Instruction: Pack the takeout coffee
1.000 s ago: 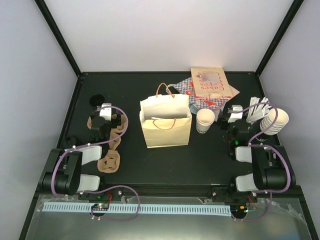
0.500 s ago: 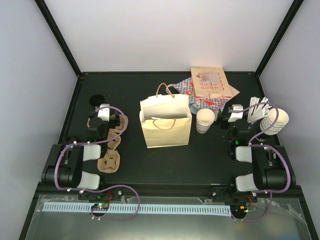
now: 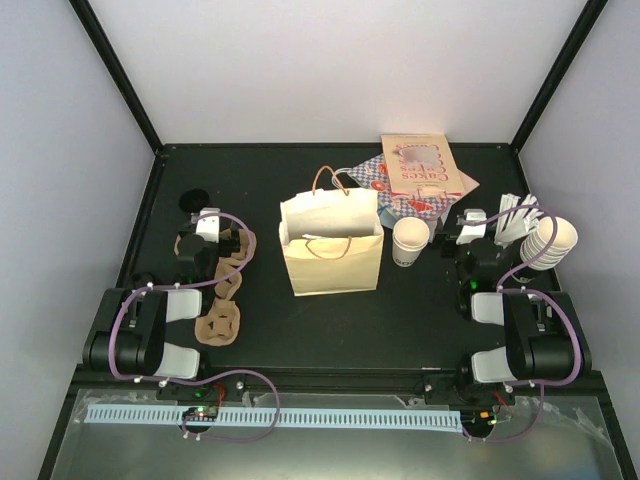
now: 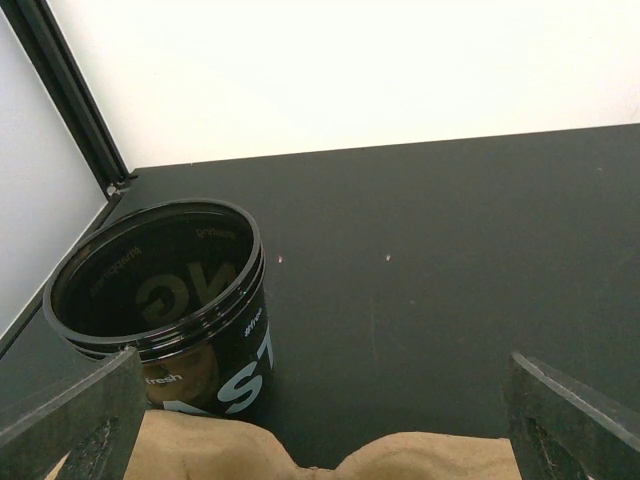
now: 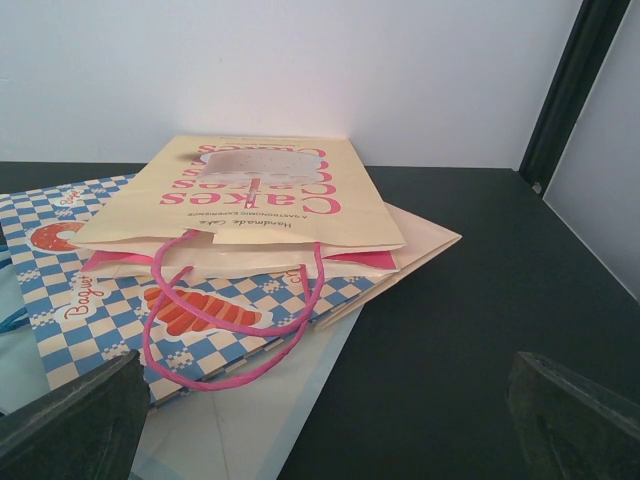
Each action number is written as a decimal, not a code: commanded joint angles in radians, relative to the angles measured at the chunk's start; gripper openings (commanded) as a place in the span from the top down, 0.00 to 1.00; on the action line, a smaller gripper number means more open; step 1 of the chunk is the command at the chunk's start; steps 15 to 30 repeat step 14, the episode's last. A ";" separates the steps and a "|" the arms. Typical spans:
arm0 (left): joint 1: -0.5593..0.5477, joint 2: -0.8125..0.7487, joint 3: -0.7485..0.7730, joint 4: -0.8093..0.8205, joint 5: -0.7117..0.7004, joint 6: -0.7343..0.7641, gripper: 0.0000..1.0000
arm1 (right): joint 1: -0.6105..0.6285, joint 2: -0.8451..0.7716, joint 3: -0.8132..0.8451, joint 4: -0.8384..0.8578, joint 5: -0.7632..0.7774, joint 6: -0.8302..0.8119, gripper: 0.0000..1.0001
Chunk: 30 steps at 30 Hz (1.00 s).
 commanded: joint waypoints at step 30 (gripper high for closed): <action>0.004 -0.013 0.019 0.023 0.022 -0.012 0.01 | -0.006 -0.007 0.017 0.054 0.005 0.002 0.00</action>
